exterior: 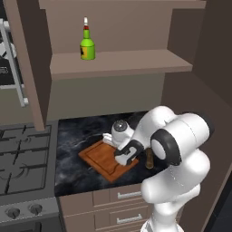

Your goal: Move the cutting board and knife to the sink. Then move spray from the cabinet to the counter.

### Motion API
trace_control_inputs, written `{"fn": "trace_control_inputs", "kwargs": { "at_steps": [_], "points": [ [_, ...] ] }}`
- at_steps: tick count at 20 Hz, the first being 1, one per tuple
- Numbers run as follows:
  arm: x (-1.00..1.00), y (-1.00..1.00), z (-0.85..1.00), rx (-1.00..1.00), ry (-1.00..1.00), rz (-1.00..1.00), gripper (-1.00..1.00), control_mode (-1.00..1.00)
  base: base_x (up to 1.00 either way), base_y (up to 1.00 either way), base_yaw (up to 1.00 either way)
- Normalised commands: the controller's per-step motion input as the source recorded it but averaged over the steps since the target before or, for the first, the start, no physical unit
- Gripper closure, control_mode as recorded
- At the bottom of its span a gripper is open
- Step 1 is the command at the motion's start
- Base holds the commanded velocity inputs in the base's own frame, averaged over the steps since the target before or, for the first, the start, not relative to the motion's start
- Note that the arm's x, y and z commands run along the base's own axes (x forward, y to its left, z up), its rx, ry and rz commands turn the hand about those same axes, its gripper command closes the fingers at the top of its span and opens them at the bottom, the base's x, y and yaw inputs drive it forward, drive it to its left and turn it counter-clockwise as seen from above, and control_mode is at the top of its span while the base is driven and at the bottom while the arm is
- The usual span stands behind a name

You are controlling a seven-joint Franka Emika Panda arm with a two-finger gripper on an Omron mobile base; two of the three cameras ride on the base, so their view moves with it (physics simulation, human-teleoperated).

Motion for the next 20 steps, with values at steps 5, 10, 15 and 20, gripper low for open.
{"fn": "trace_control_inputs", "kwargs": {
  "at_steps": [5,10,15,20],
  "points": [
    [-0.44,0.3,-0.1,0.01,0.0,-0.1,-1.0,-1.0,0.0,0.0,0.0],
    [-0.38,0.31,-0.11,0.01,0.0,-0.08,-1.0,-1.0,0.0,0.0,0.0],
    [-0.38,0.32,-0.13,0.02,0.01,-0.08,-1.0,-1.0,0.0,0.0,0.0],
    [-0.36,0.24,-0.14,0.02,0.04,-0.08,-1.0,-1.0,0.0,0.0,0.0]
  ]
}}
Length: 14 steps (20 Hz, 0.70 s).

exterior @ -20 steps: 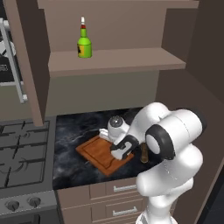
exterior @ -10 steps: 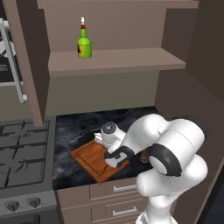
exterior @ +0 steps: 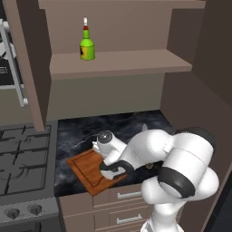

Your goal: Move the cutting board and knife to the sink. Then move spray from the cabinet to the counter.

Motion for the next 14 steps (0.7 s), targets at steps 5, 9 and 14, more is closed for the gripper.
{"fn": "trace_control_inputs", "kwargs": {
  "at_steps": [5,9,14],
  "points": [
    [-0.28,0.15,-0.15,0.02,0.05,-0.08,-1.0,-1.0,0.0,0.0,0.0],
    [-0.08,-0.03,0.01,0.03,0.02,-0.09,-1.0,-1.0,0.0,0.0,0.0],
    [-0.03,-0.32,0.71,0.07,-0.06,-0.03,-1.0,-1.0,0.0,0.0,0.0]
  ]
}}
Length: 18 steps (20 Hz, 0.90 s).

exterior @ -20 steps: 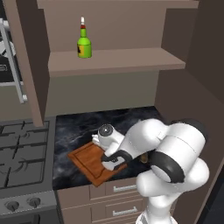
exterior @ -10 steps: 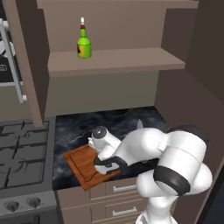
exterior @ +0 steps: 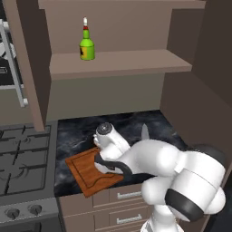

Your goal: Move the cutting board and knife to the sink. Then move spray from the cabinet to the counter.

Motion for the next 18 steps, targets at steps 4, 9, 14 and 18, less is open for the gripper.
{"fn": "trace_control_inputs", "kwargs": {
  "at_steps": [4,9,14,18],
  "points": [
    [-0.17,-0.35,1.0,0.11,-0.08,0.0,-1.0,-1.0,0.0,0.0,0.0],
    [-0.53,-0.26,1.0,0.12,-0.01,0.0,-1.0,-1.0,0.0,0.0,0.0],
    [-0.78,-0.01,0.97,0.04,0.02,0.15,-1.0,-1.0,0.0,0.0,0.0],
    [-0.97,0.13,0.74,-0.01,0.04,0.29,-1.0,-1.0,0.0,0.0,0.0]
  ]
}}
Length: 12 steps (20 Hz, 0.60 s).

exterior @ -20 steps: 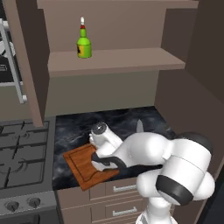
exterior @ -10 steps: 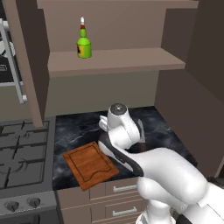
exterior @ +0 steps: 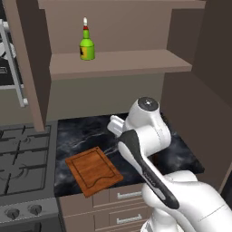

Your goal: Move the cutting board and knife to the sink. Then move spray from the cabinet to the counter.

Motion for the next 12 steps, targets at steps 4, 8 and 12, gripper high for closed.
{"fn": "trace_control_inputs", "kwargs": {
  "at_steps": [4,8,12],
  "points": [
    [-0.99,0.22,0.54,-0.1,0.04,0.34,-1.0,-1.0,0.0,0.0,0.0],
    [-0.96,0.29,0.39,-0.22,0.0,0.33,-1.0,-1.0,0.0,0.0,0.0],
    [-0.66,0.49,0.38,-0.34,-0.01,0.24,-1.0,-1.0,0.0,0.0,0.0]
  ]
}}
